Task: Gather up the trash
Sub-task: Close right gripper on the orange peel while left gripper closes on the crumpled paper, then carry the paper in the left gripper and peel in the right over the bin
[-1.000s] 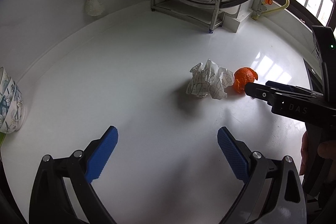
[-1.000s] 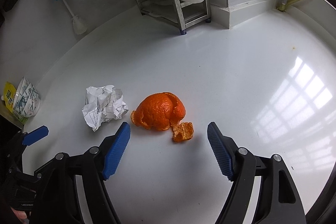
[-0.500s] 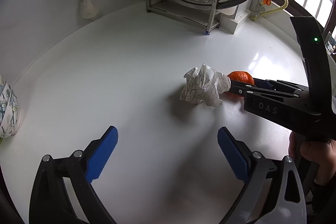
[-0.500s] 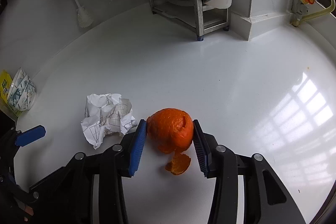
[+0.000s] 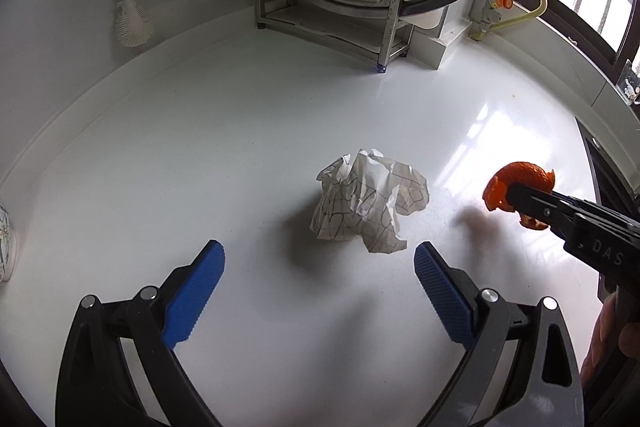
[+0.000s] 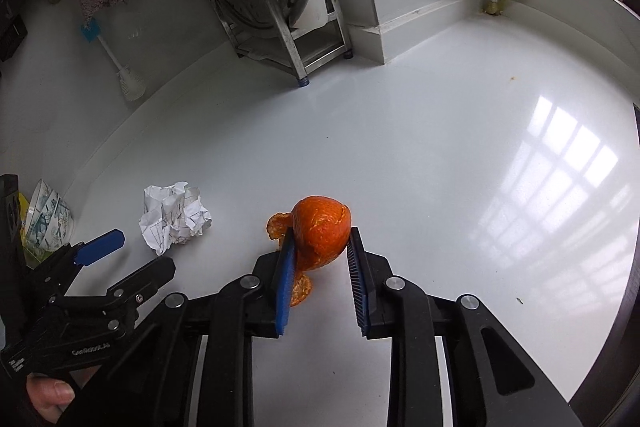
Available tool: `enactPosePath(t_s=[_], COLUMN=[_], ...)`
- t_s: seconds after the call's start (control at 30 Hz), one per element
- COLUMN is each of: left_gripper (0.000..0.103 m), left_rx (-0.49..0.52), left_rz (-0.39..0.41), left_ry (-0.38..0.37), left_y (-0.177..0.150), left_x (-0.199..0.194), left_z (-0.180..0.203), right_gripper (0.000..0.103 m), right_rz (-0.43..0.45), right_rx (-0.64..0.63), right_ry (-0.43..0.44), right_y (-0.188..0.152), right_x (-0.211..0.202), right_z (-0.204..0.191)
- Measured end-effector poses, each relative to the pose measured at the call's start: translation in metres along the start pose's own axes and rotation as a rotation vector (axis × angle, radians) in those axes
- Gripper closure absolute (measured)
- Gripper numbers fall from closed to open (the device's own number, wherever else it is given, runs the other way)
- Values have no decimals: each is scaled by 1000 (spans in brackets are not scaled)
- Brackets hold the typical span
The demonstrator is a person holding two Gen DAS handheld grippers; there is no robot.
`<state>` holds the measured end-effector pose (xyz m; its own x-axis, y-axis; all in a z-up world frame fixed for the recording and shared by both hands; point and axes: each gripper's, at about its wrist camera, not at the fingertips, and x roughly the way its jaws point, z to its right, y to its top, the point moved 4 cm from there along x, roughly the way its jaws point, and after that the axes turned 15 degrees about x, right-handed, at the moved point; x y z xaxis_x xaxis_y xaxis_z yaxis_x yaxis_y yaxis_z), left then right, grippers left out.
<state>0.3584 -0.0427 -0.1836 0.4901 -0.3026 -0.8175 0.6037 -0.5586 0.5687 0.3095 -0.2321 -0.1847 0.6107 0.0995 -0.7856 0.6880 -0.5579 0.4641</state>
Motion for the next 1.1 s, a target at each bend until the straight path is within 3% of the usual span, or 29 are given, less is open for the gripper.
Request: enactPosePath(t_s=[0.2,0.27,0.33,0.4,0.5,0.8,1.1], left_gripper=[11,20,41,54,65,68,68], left_rx=[14,22,39,38,22,28,42], left_rz=[29,33,17,2,1,7,-11], left_ry=[18,17,11,-2,-16,-7,-8], left_y=[18,22,24,25,24,7,-35], left_x=[14,18,23,27,27,-2,-52], left_z=[5,8,10,11,8,7,25], right_gripper=[79,79,79,79,79,79,79], right_rz=[-1,2,3,2,2,13,-2], right_rx=[41,51,56,53,50,71,65], right_ry=[-8,-6,-3,-2,1,22,37], right_y=[-11,-13,-15,-18,-23,-35,-69], right_x=[-12,-15,-18,-19,-22,-40,-72], right_z=[12,13,14,13,11,10,11])
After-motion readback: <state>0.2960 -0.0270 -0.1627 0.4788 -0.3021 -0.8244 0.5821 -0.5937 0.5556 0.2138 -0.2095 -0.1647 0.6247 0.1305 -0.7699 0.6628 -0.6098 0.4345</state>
